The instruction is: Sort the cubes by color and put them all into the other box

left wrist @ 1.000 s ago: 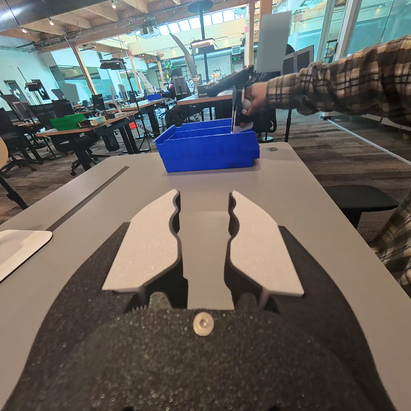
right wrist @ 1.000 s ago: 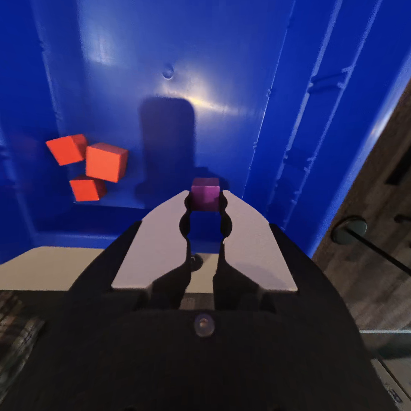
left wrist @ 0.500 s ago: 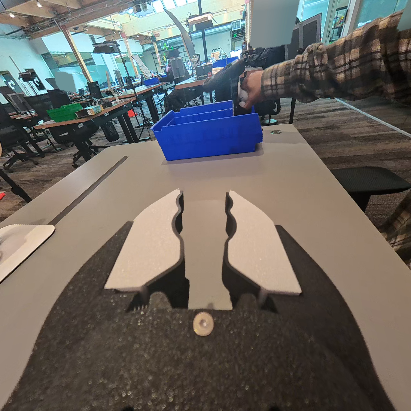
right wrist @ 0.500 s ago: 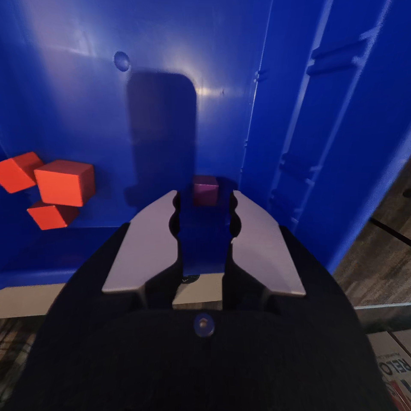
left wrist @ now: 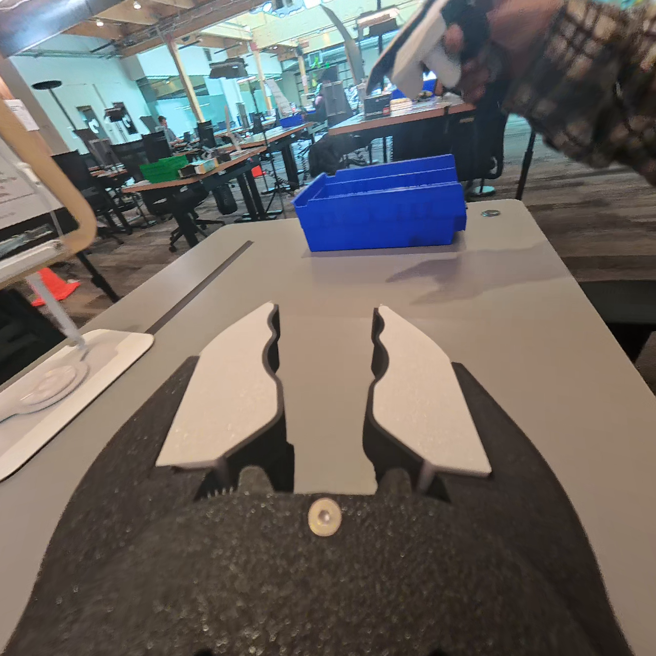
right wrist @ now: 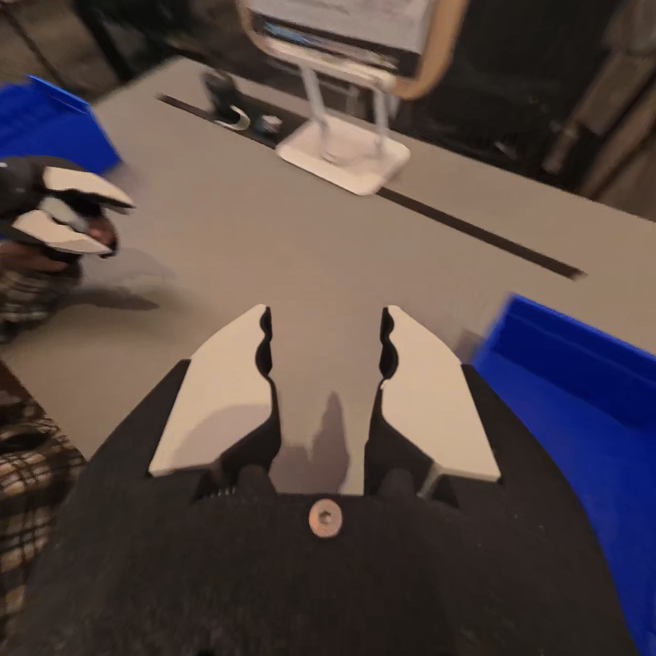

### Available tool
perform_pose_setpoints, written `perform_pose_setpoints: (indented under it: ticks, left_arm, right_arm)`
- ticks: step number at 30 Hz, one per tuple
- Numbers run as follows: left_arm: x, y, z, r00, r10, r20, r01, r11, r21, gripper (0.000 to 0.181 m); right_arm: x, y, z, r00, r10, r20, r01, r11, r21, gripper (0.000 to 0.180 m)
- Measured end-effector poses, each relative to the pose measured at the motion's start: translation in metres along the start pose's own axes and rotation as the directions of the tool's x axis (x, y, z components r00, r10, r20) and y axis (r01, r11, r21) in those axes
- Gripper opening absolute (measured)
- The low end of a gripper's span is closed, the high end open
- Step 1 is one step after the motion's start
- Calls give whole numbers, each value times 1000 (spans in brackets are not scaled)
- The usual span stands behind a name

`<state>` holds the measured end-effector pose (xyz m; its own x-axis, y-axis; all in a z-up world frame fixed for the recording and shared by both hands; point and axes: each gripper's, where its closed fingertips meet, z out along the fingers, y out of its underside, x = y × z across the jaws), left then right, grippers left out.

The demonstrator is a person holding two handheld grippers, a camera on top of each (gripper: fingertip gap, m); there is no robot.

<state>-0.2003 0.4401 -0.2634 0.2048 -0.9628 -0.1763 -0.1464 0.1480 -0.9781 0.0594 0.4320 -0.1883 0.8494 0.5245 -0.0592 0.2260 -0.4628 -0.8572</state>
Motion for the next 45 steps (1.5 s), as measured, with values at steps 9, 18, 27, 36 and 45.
perform_pose_setpoints:
  ticks: [9,18,27,36,45]
  left_arm:
    - [-50,-43,-149,945,75,318,7,969,-249,71]
    - [-84,47,-416,665,-2,747,641,514,-569,79]
    - [-63,151,-469,183,-208,961,966,221,-136,64]
    - [-62,181,-469,38,-175,984,998,47,-30,59]
    - [-61,199,-478,6,-101,995,999,-38,-10,47]
  right_arm:
    - [-127,-9,152,881,-106,462,-62,941,334,89]
    - [-170,13,203,839,-240,489,62,934,352,81]
    - [-171,26,202,836,-169,522,-6,949,316,78]
    - [-175,29,196,826,-167,539,3,956,292,77]
    - [-176,26,191,821,-165,547,-7,955,297,77]
